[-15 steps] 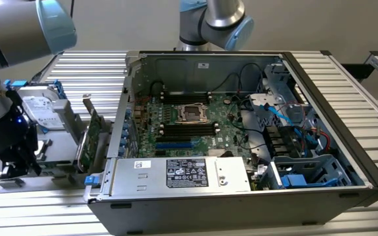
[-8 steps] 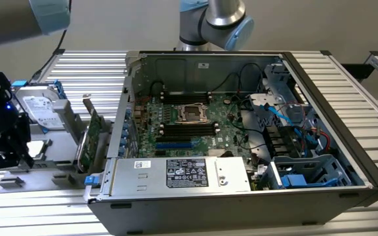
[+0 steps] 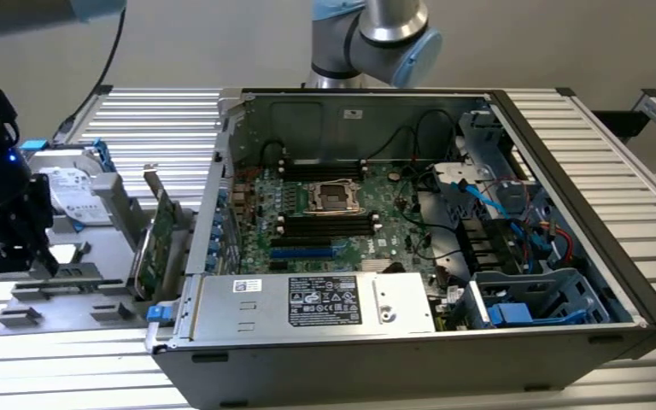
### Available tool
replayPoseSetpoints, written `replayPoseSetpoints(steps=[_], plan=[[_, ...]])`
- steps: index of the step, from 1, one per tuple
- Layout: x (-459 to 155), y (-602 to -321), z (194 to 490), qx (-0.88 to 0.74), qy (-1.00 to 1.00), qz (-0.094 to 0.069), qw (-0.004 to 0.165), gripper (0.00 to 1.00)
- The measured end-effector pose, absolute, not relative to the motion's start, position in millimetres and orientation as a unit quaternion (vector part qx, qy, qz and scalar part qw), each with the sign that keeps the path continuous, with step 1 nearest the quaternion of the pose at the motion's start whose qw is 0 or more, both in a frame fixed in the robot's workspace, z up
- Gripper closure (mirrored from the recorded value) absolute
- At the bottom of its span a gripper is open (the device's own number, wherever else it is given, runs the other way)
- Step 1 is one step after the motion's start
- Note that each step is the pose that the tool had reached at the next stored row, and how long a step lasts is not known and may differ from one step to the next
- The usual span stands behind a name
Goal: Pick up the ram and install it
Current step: 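Pick up the ram and move it above insertion slot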
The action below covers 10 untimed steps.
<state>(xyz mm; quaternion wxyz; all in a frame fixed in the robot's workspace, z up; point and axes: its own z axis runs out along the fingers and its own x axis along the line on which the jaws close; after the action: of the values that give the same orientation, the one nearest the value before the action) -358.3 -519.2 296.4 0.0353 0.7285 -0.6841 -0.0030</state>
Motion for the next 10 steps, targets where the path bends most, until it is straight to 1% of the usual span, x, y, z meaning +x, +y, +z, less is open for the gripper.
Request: replayPoseSetpoints(steps=[10], plan=[[-323,-518,337,0.728,-0.684,-0.010,0.042,0.86]])
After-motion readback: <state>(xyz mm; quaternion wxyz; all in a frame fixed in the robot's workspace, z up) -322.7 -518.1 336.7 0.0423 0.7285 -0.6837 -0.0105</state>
